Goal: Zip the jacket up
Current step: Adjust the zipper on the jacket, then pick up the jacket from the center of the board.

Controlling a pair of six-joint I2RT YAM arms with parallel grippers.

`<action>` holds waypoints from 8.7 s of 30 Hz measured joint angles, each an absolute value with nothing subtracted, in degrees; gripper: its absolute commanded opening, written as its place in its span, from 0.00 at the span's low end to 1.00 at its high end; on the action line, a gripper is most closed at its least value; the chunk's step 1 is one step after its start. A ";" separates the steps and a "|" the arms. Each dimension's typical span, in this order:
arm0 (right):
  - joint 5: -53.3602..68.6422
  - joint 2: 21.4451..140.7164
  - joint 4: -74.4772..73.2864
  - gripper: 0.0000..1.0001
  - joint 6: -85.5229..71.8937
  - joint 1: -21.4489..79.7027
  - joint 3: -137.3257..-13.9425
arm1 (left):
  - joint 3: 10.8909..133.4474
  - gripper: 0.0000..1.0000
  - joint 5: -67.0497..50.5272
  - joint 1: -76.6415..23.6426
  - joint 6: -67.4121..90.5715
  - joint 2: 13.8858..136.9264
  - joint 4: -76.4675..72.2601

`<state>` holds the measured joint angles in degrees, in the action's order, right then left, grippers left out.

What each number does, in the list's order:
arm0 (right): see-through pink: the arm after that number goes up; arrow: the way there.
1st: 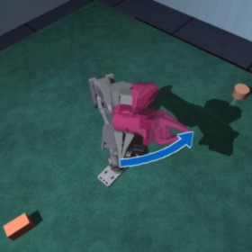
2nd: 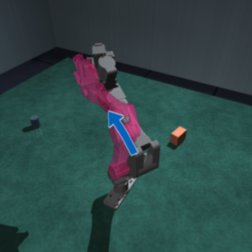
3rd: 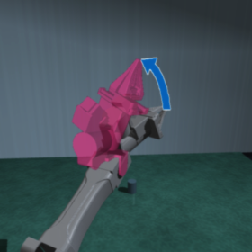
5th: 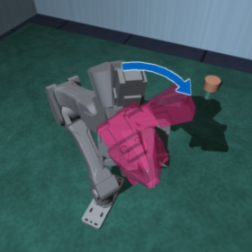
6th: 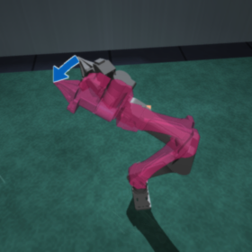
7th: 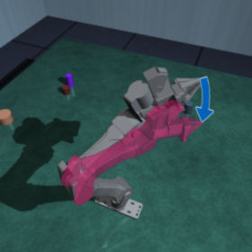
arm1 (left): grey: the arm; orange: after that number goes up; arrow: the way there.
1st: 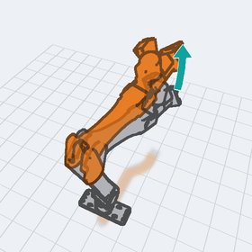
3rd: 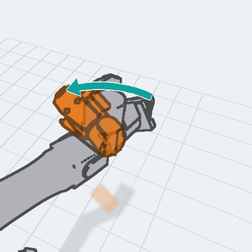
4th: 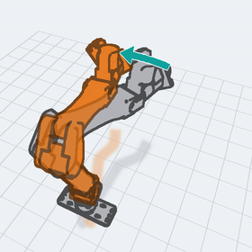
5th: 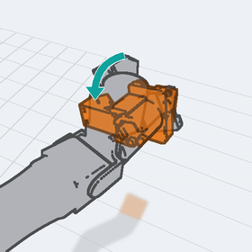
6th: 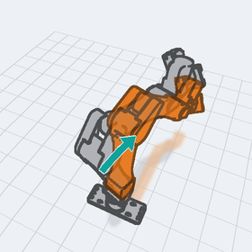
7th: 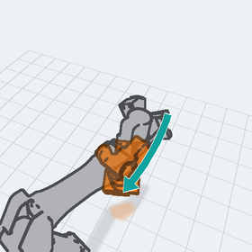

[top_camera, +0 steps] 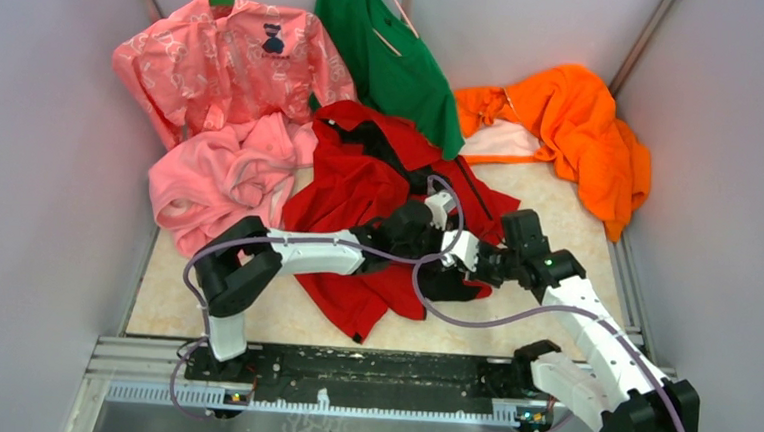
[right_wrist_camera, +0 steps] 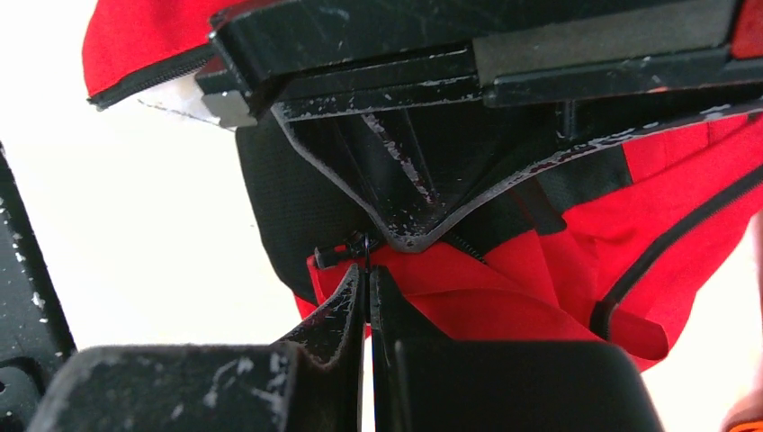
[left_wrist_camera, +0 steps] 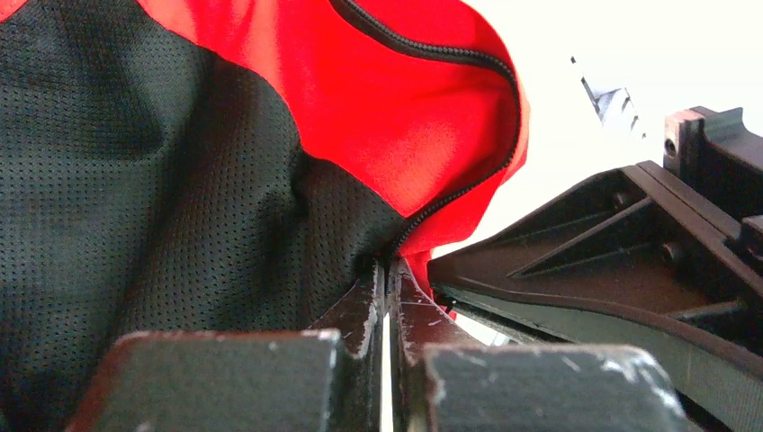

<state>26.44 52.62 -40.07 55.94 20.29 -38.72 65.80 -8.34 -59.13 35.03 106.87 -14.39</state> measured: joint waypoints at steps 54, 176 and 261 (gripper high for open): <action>2.68 50.63 -39.31 0.00 56.14 38.09 -34.28 | 53.80 0.08 -2.70 -60.99 30.52 107.74 -39.99; 45.76 72.16 -11.90 0.56 -4.10 30.24 -32.16 | 9.02 0.91 4.73 -58.98 41.47 49.65 -41.58; 70.43 84.16 -36.03 0.30 26.94 27.94 -51.13 | 17.89 0.01 -30.87 -50.96 46.22 93.84 -76.58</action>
